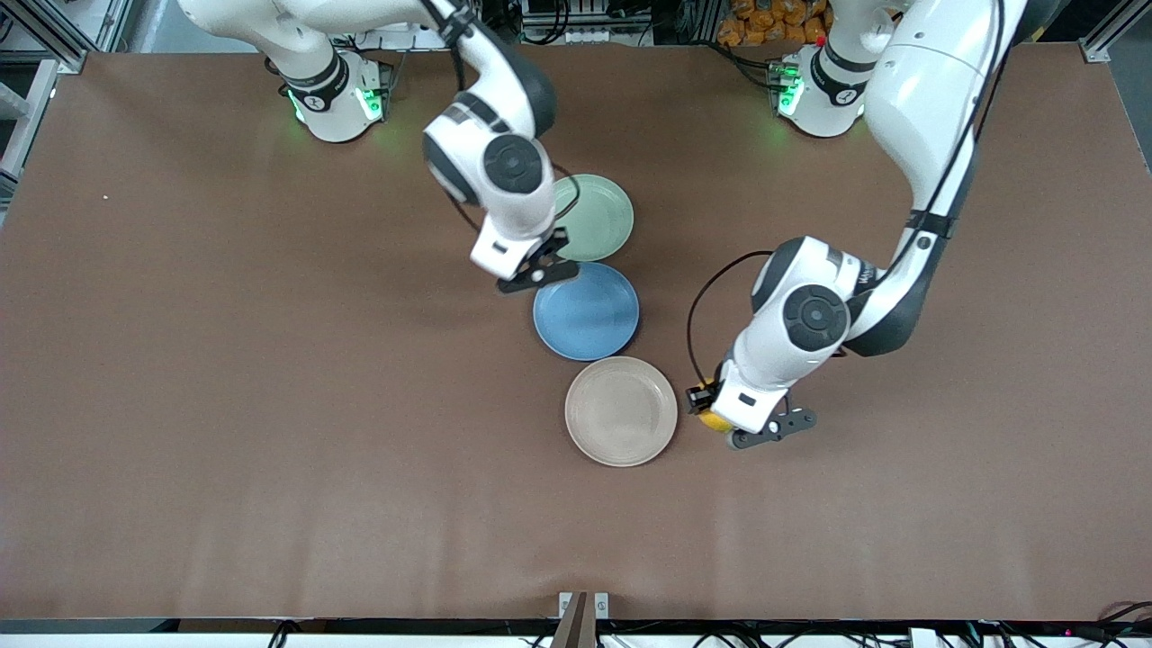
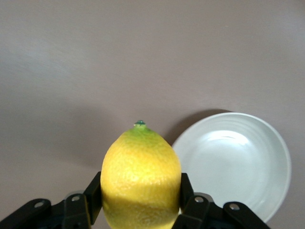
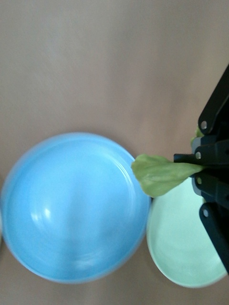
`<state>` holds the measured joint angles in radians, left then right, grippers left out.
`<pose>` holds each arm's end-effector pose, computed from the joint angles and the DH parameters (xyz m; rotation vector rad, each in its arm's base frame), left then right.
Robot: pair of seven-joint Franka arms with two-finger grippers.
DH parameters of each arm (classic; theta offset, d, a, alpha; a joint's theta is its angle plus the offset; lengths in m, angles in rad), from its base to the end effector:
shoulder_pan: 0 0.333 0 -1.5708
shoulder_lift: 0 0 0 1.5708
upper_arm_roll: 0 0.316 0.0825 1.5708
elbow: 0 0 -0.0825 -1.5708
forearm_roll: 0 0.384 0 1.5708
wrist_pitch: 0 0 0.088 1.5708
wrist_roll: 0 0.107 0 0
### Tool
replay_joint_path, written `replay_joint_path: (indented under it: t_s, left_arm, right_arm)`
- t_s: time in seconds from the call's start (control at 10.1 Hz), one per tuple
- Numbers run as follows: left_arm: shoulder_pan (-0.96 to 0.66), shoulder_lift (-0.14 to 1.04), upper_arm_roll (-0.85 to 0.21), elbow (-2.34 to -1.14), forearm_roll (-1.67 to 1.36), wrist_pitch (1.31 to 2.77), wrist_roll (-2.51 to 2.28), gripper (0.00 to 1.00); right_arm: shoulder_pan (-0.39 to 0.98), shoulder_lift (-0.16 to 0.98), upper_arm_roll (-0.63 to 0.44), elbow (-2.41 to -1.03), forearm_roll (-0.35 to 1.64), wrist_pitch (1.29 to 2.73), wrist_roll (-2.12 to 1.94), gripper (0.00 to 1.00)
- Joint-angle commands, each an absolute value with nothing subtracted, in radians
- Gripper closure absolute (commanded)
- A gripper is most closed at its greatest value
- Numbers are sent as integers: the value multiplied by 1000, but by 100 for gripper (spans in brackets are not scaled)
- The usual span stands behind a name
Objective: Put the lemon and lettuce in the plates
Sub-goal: 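Carry the lettuce to the green plate while the left gripper carries the lemon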
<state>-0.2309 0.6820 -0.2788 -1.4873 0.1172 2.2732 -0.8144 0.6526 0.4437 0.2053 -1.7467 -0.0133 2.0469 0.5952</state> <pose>0.6527 -0.3191 0.2950 2.9649 0.4566 0.0848 0.4290 0.4785 0.3139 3.0760 0.3961 -0.2357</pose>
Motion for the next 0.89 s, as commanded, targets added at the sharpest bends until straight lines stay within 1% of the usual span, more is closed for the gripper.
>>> replay_joint_path:
  t_s: [0.0, 0.1, 0.2, 0.4, 0.5, 0.6, 0.69, 0.79]
  left_arm:
    - [-280, 738, -270, -1456, 97, 2359, -905, 100]
    - [-302, 753, -267, -1456, 98, 2390, -932, 100]
    - [-319, 771, -267, -1456, 98, 2396, -936, 100]
    - [-354, 791, -262, -1456, 103, 2414, -981, 100]
    - [-365, 798, -259, -1456, 103, 2419, -997, 100]
    - [-371, 804, -259, -1456, 103, 2434, -1024, 100]
    - [-382, 814, -259, -1454, 98, 2465, -1104, 75]
    - [-396, 831, -258, -1454, 109, 2524, -1186, 1]
  right_arm:
    - [710, 488, 233, -1753, -24, 2086, 656, 100]
    - [718, 501, 264, -1758, -37, 2106, 663, 100]
    - [757, 524, 264, -1756, -50, 2112, 696, 100]
    - [772, 596, 310, -1756, -145, 2143, 797, 100]
    - [790, 629, 313, -1756, -211, 2161, 848, 100]
    - [804, 643, 316, -1756, -227, 2164, 877, 99]
    - [813, 646, 316, -1756, -227, 2163, 890, 94]
    - [811, 646, 321, -1755, -227, 2163, 893, 42]
